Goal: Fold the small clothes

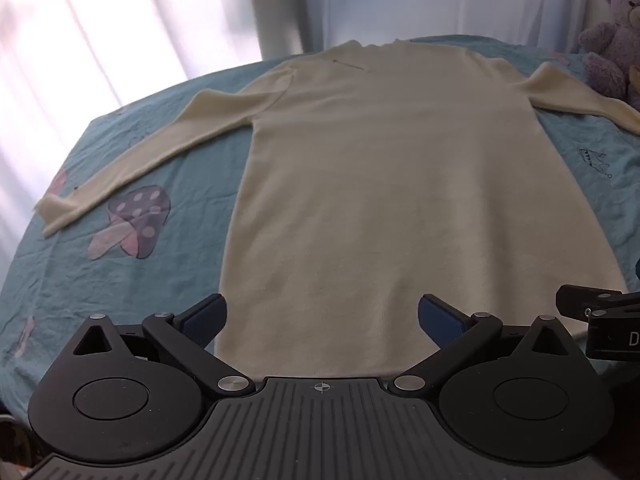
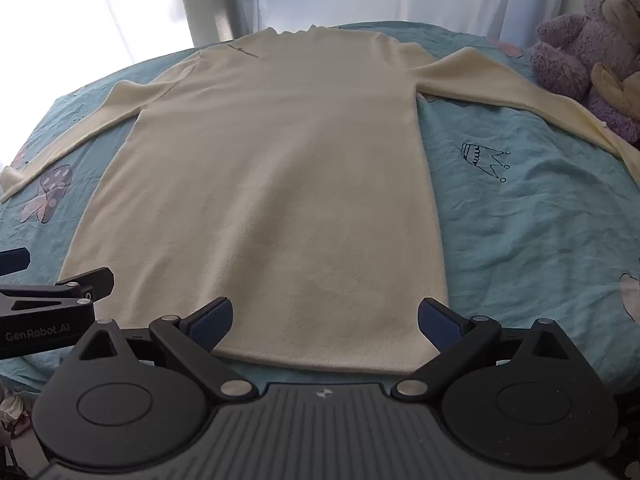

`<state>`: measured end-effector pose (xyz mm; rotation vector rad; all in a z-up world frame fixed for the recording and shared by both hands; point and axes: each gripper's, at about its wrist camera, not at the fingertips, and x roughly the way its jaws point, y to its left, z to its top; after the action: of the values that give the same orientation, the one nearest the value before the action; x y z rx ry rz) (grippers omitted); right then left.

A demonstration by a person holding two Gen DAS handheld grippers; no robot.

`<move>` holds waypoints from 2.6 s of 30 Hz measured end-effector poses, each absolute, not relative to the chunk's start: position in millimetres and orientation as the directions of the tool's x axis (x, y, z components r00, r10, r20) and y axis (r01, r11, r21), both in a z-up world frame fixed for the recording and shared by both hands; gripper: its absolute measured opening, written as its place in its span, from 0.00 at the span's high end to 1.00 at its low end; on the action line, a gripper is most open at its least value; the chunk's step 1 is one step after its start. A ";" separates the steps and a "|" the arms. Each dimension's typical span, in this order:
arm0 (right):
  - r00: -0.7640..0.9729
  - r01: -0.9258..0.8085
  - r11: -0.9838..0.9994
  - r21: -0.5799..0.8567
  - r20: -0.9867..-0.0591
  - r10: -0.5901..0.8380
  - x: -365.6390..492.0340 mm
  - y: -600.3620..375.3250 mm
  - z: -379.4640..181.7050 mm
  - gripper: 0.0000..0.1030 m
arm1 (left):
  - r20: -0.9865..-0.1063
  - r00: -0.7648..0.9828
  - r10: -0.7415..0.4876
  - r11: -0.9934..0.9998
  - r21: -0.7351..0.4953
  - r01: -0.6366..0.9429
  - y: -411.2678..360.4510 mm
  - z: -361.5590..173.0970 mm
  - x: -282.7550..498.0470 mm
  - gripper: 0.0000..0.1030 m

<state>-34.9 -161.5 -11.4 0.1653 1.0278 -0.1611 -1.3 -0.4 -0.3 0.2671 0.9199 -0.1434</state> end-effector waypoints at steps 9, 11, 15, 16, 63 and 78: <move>0.509 0.205 0.977 0.058 -0.859 -0.056 -32.2 -161.4 -12.1 0.04 | -0.825 0.564 -0.008 0.953 0.164 0.254 -0.1 -5.7 4.0 0.00; 0.510 0.209 0.976 0.063 -0.859 -0.053 -32.3 -160.6 -14.7 0.04 | -0.827 0.563 -0.011 0.952 0.163 0.258 0.6 -6.5 4.8 0.00; 0.510 0.210 0.975 0.066 -0.859 -0.052 -32.5 -160.6 -14.2 0.04 | -0.828 0.561 -0.007 0.951 0.168 0.259 -3.3 -5.9 4.1 0.00; 0.510 0.210 0.975 0.070 -0.859 -0.048 -33.2 -163.1 -13.4 0.04 | -0.828 0.560 -0.007 0.951 0.168 0.260 -3.2 -6.1 4.1 0.00; 0.505 0.212 0.975 0.062 -0.861 -0.055 -31.6 -166.1 -12.4 0.04 | -0.838 0.546 -0.014 0.953 0.154 0.260 -9.1 -7.4 3.0 0.00; 0.510 0.210 0.976 0.060 -0.859 -0.057 -34.1 -163.7 -13.3 0.04 | -0.840 0.543 -0.019 0.955 0.145 0.258 -6.6 -7.1 2.5 0.00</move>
<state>-34.1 -163.7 -13.3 0.1638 1.0248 -0.1611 2.5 -6.6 -7.1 0.2653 0.9862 -0.1666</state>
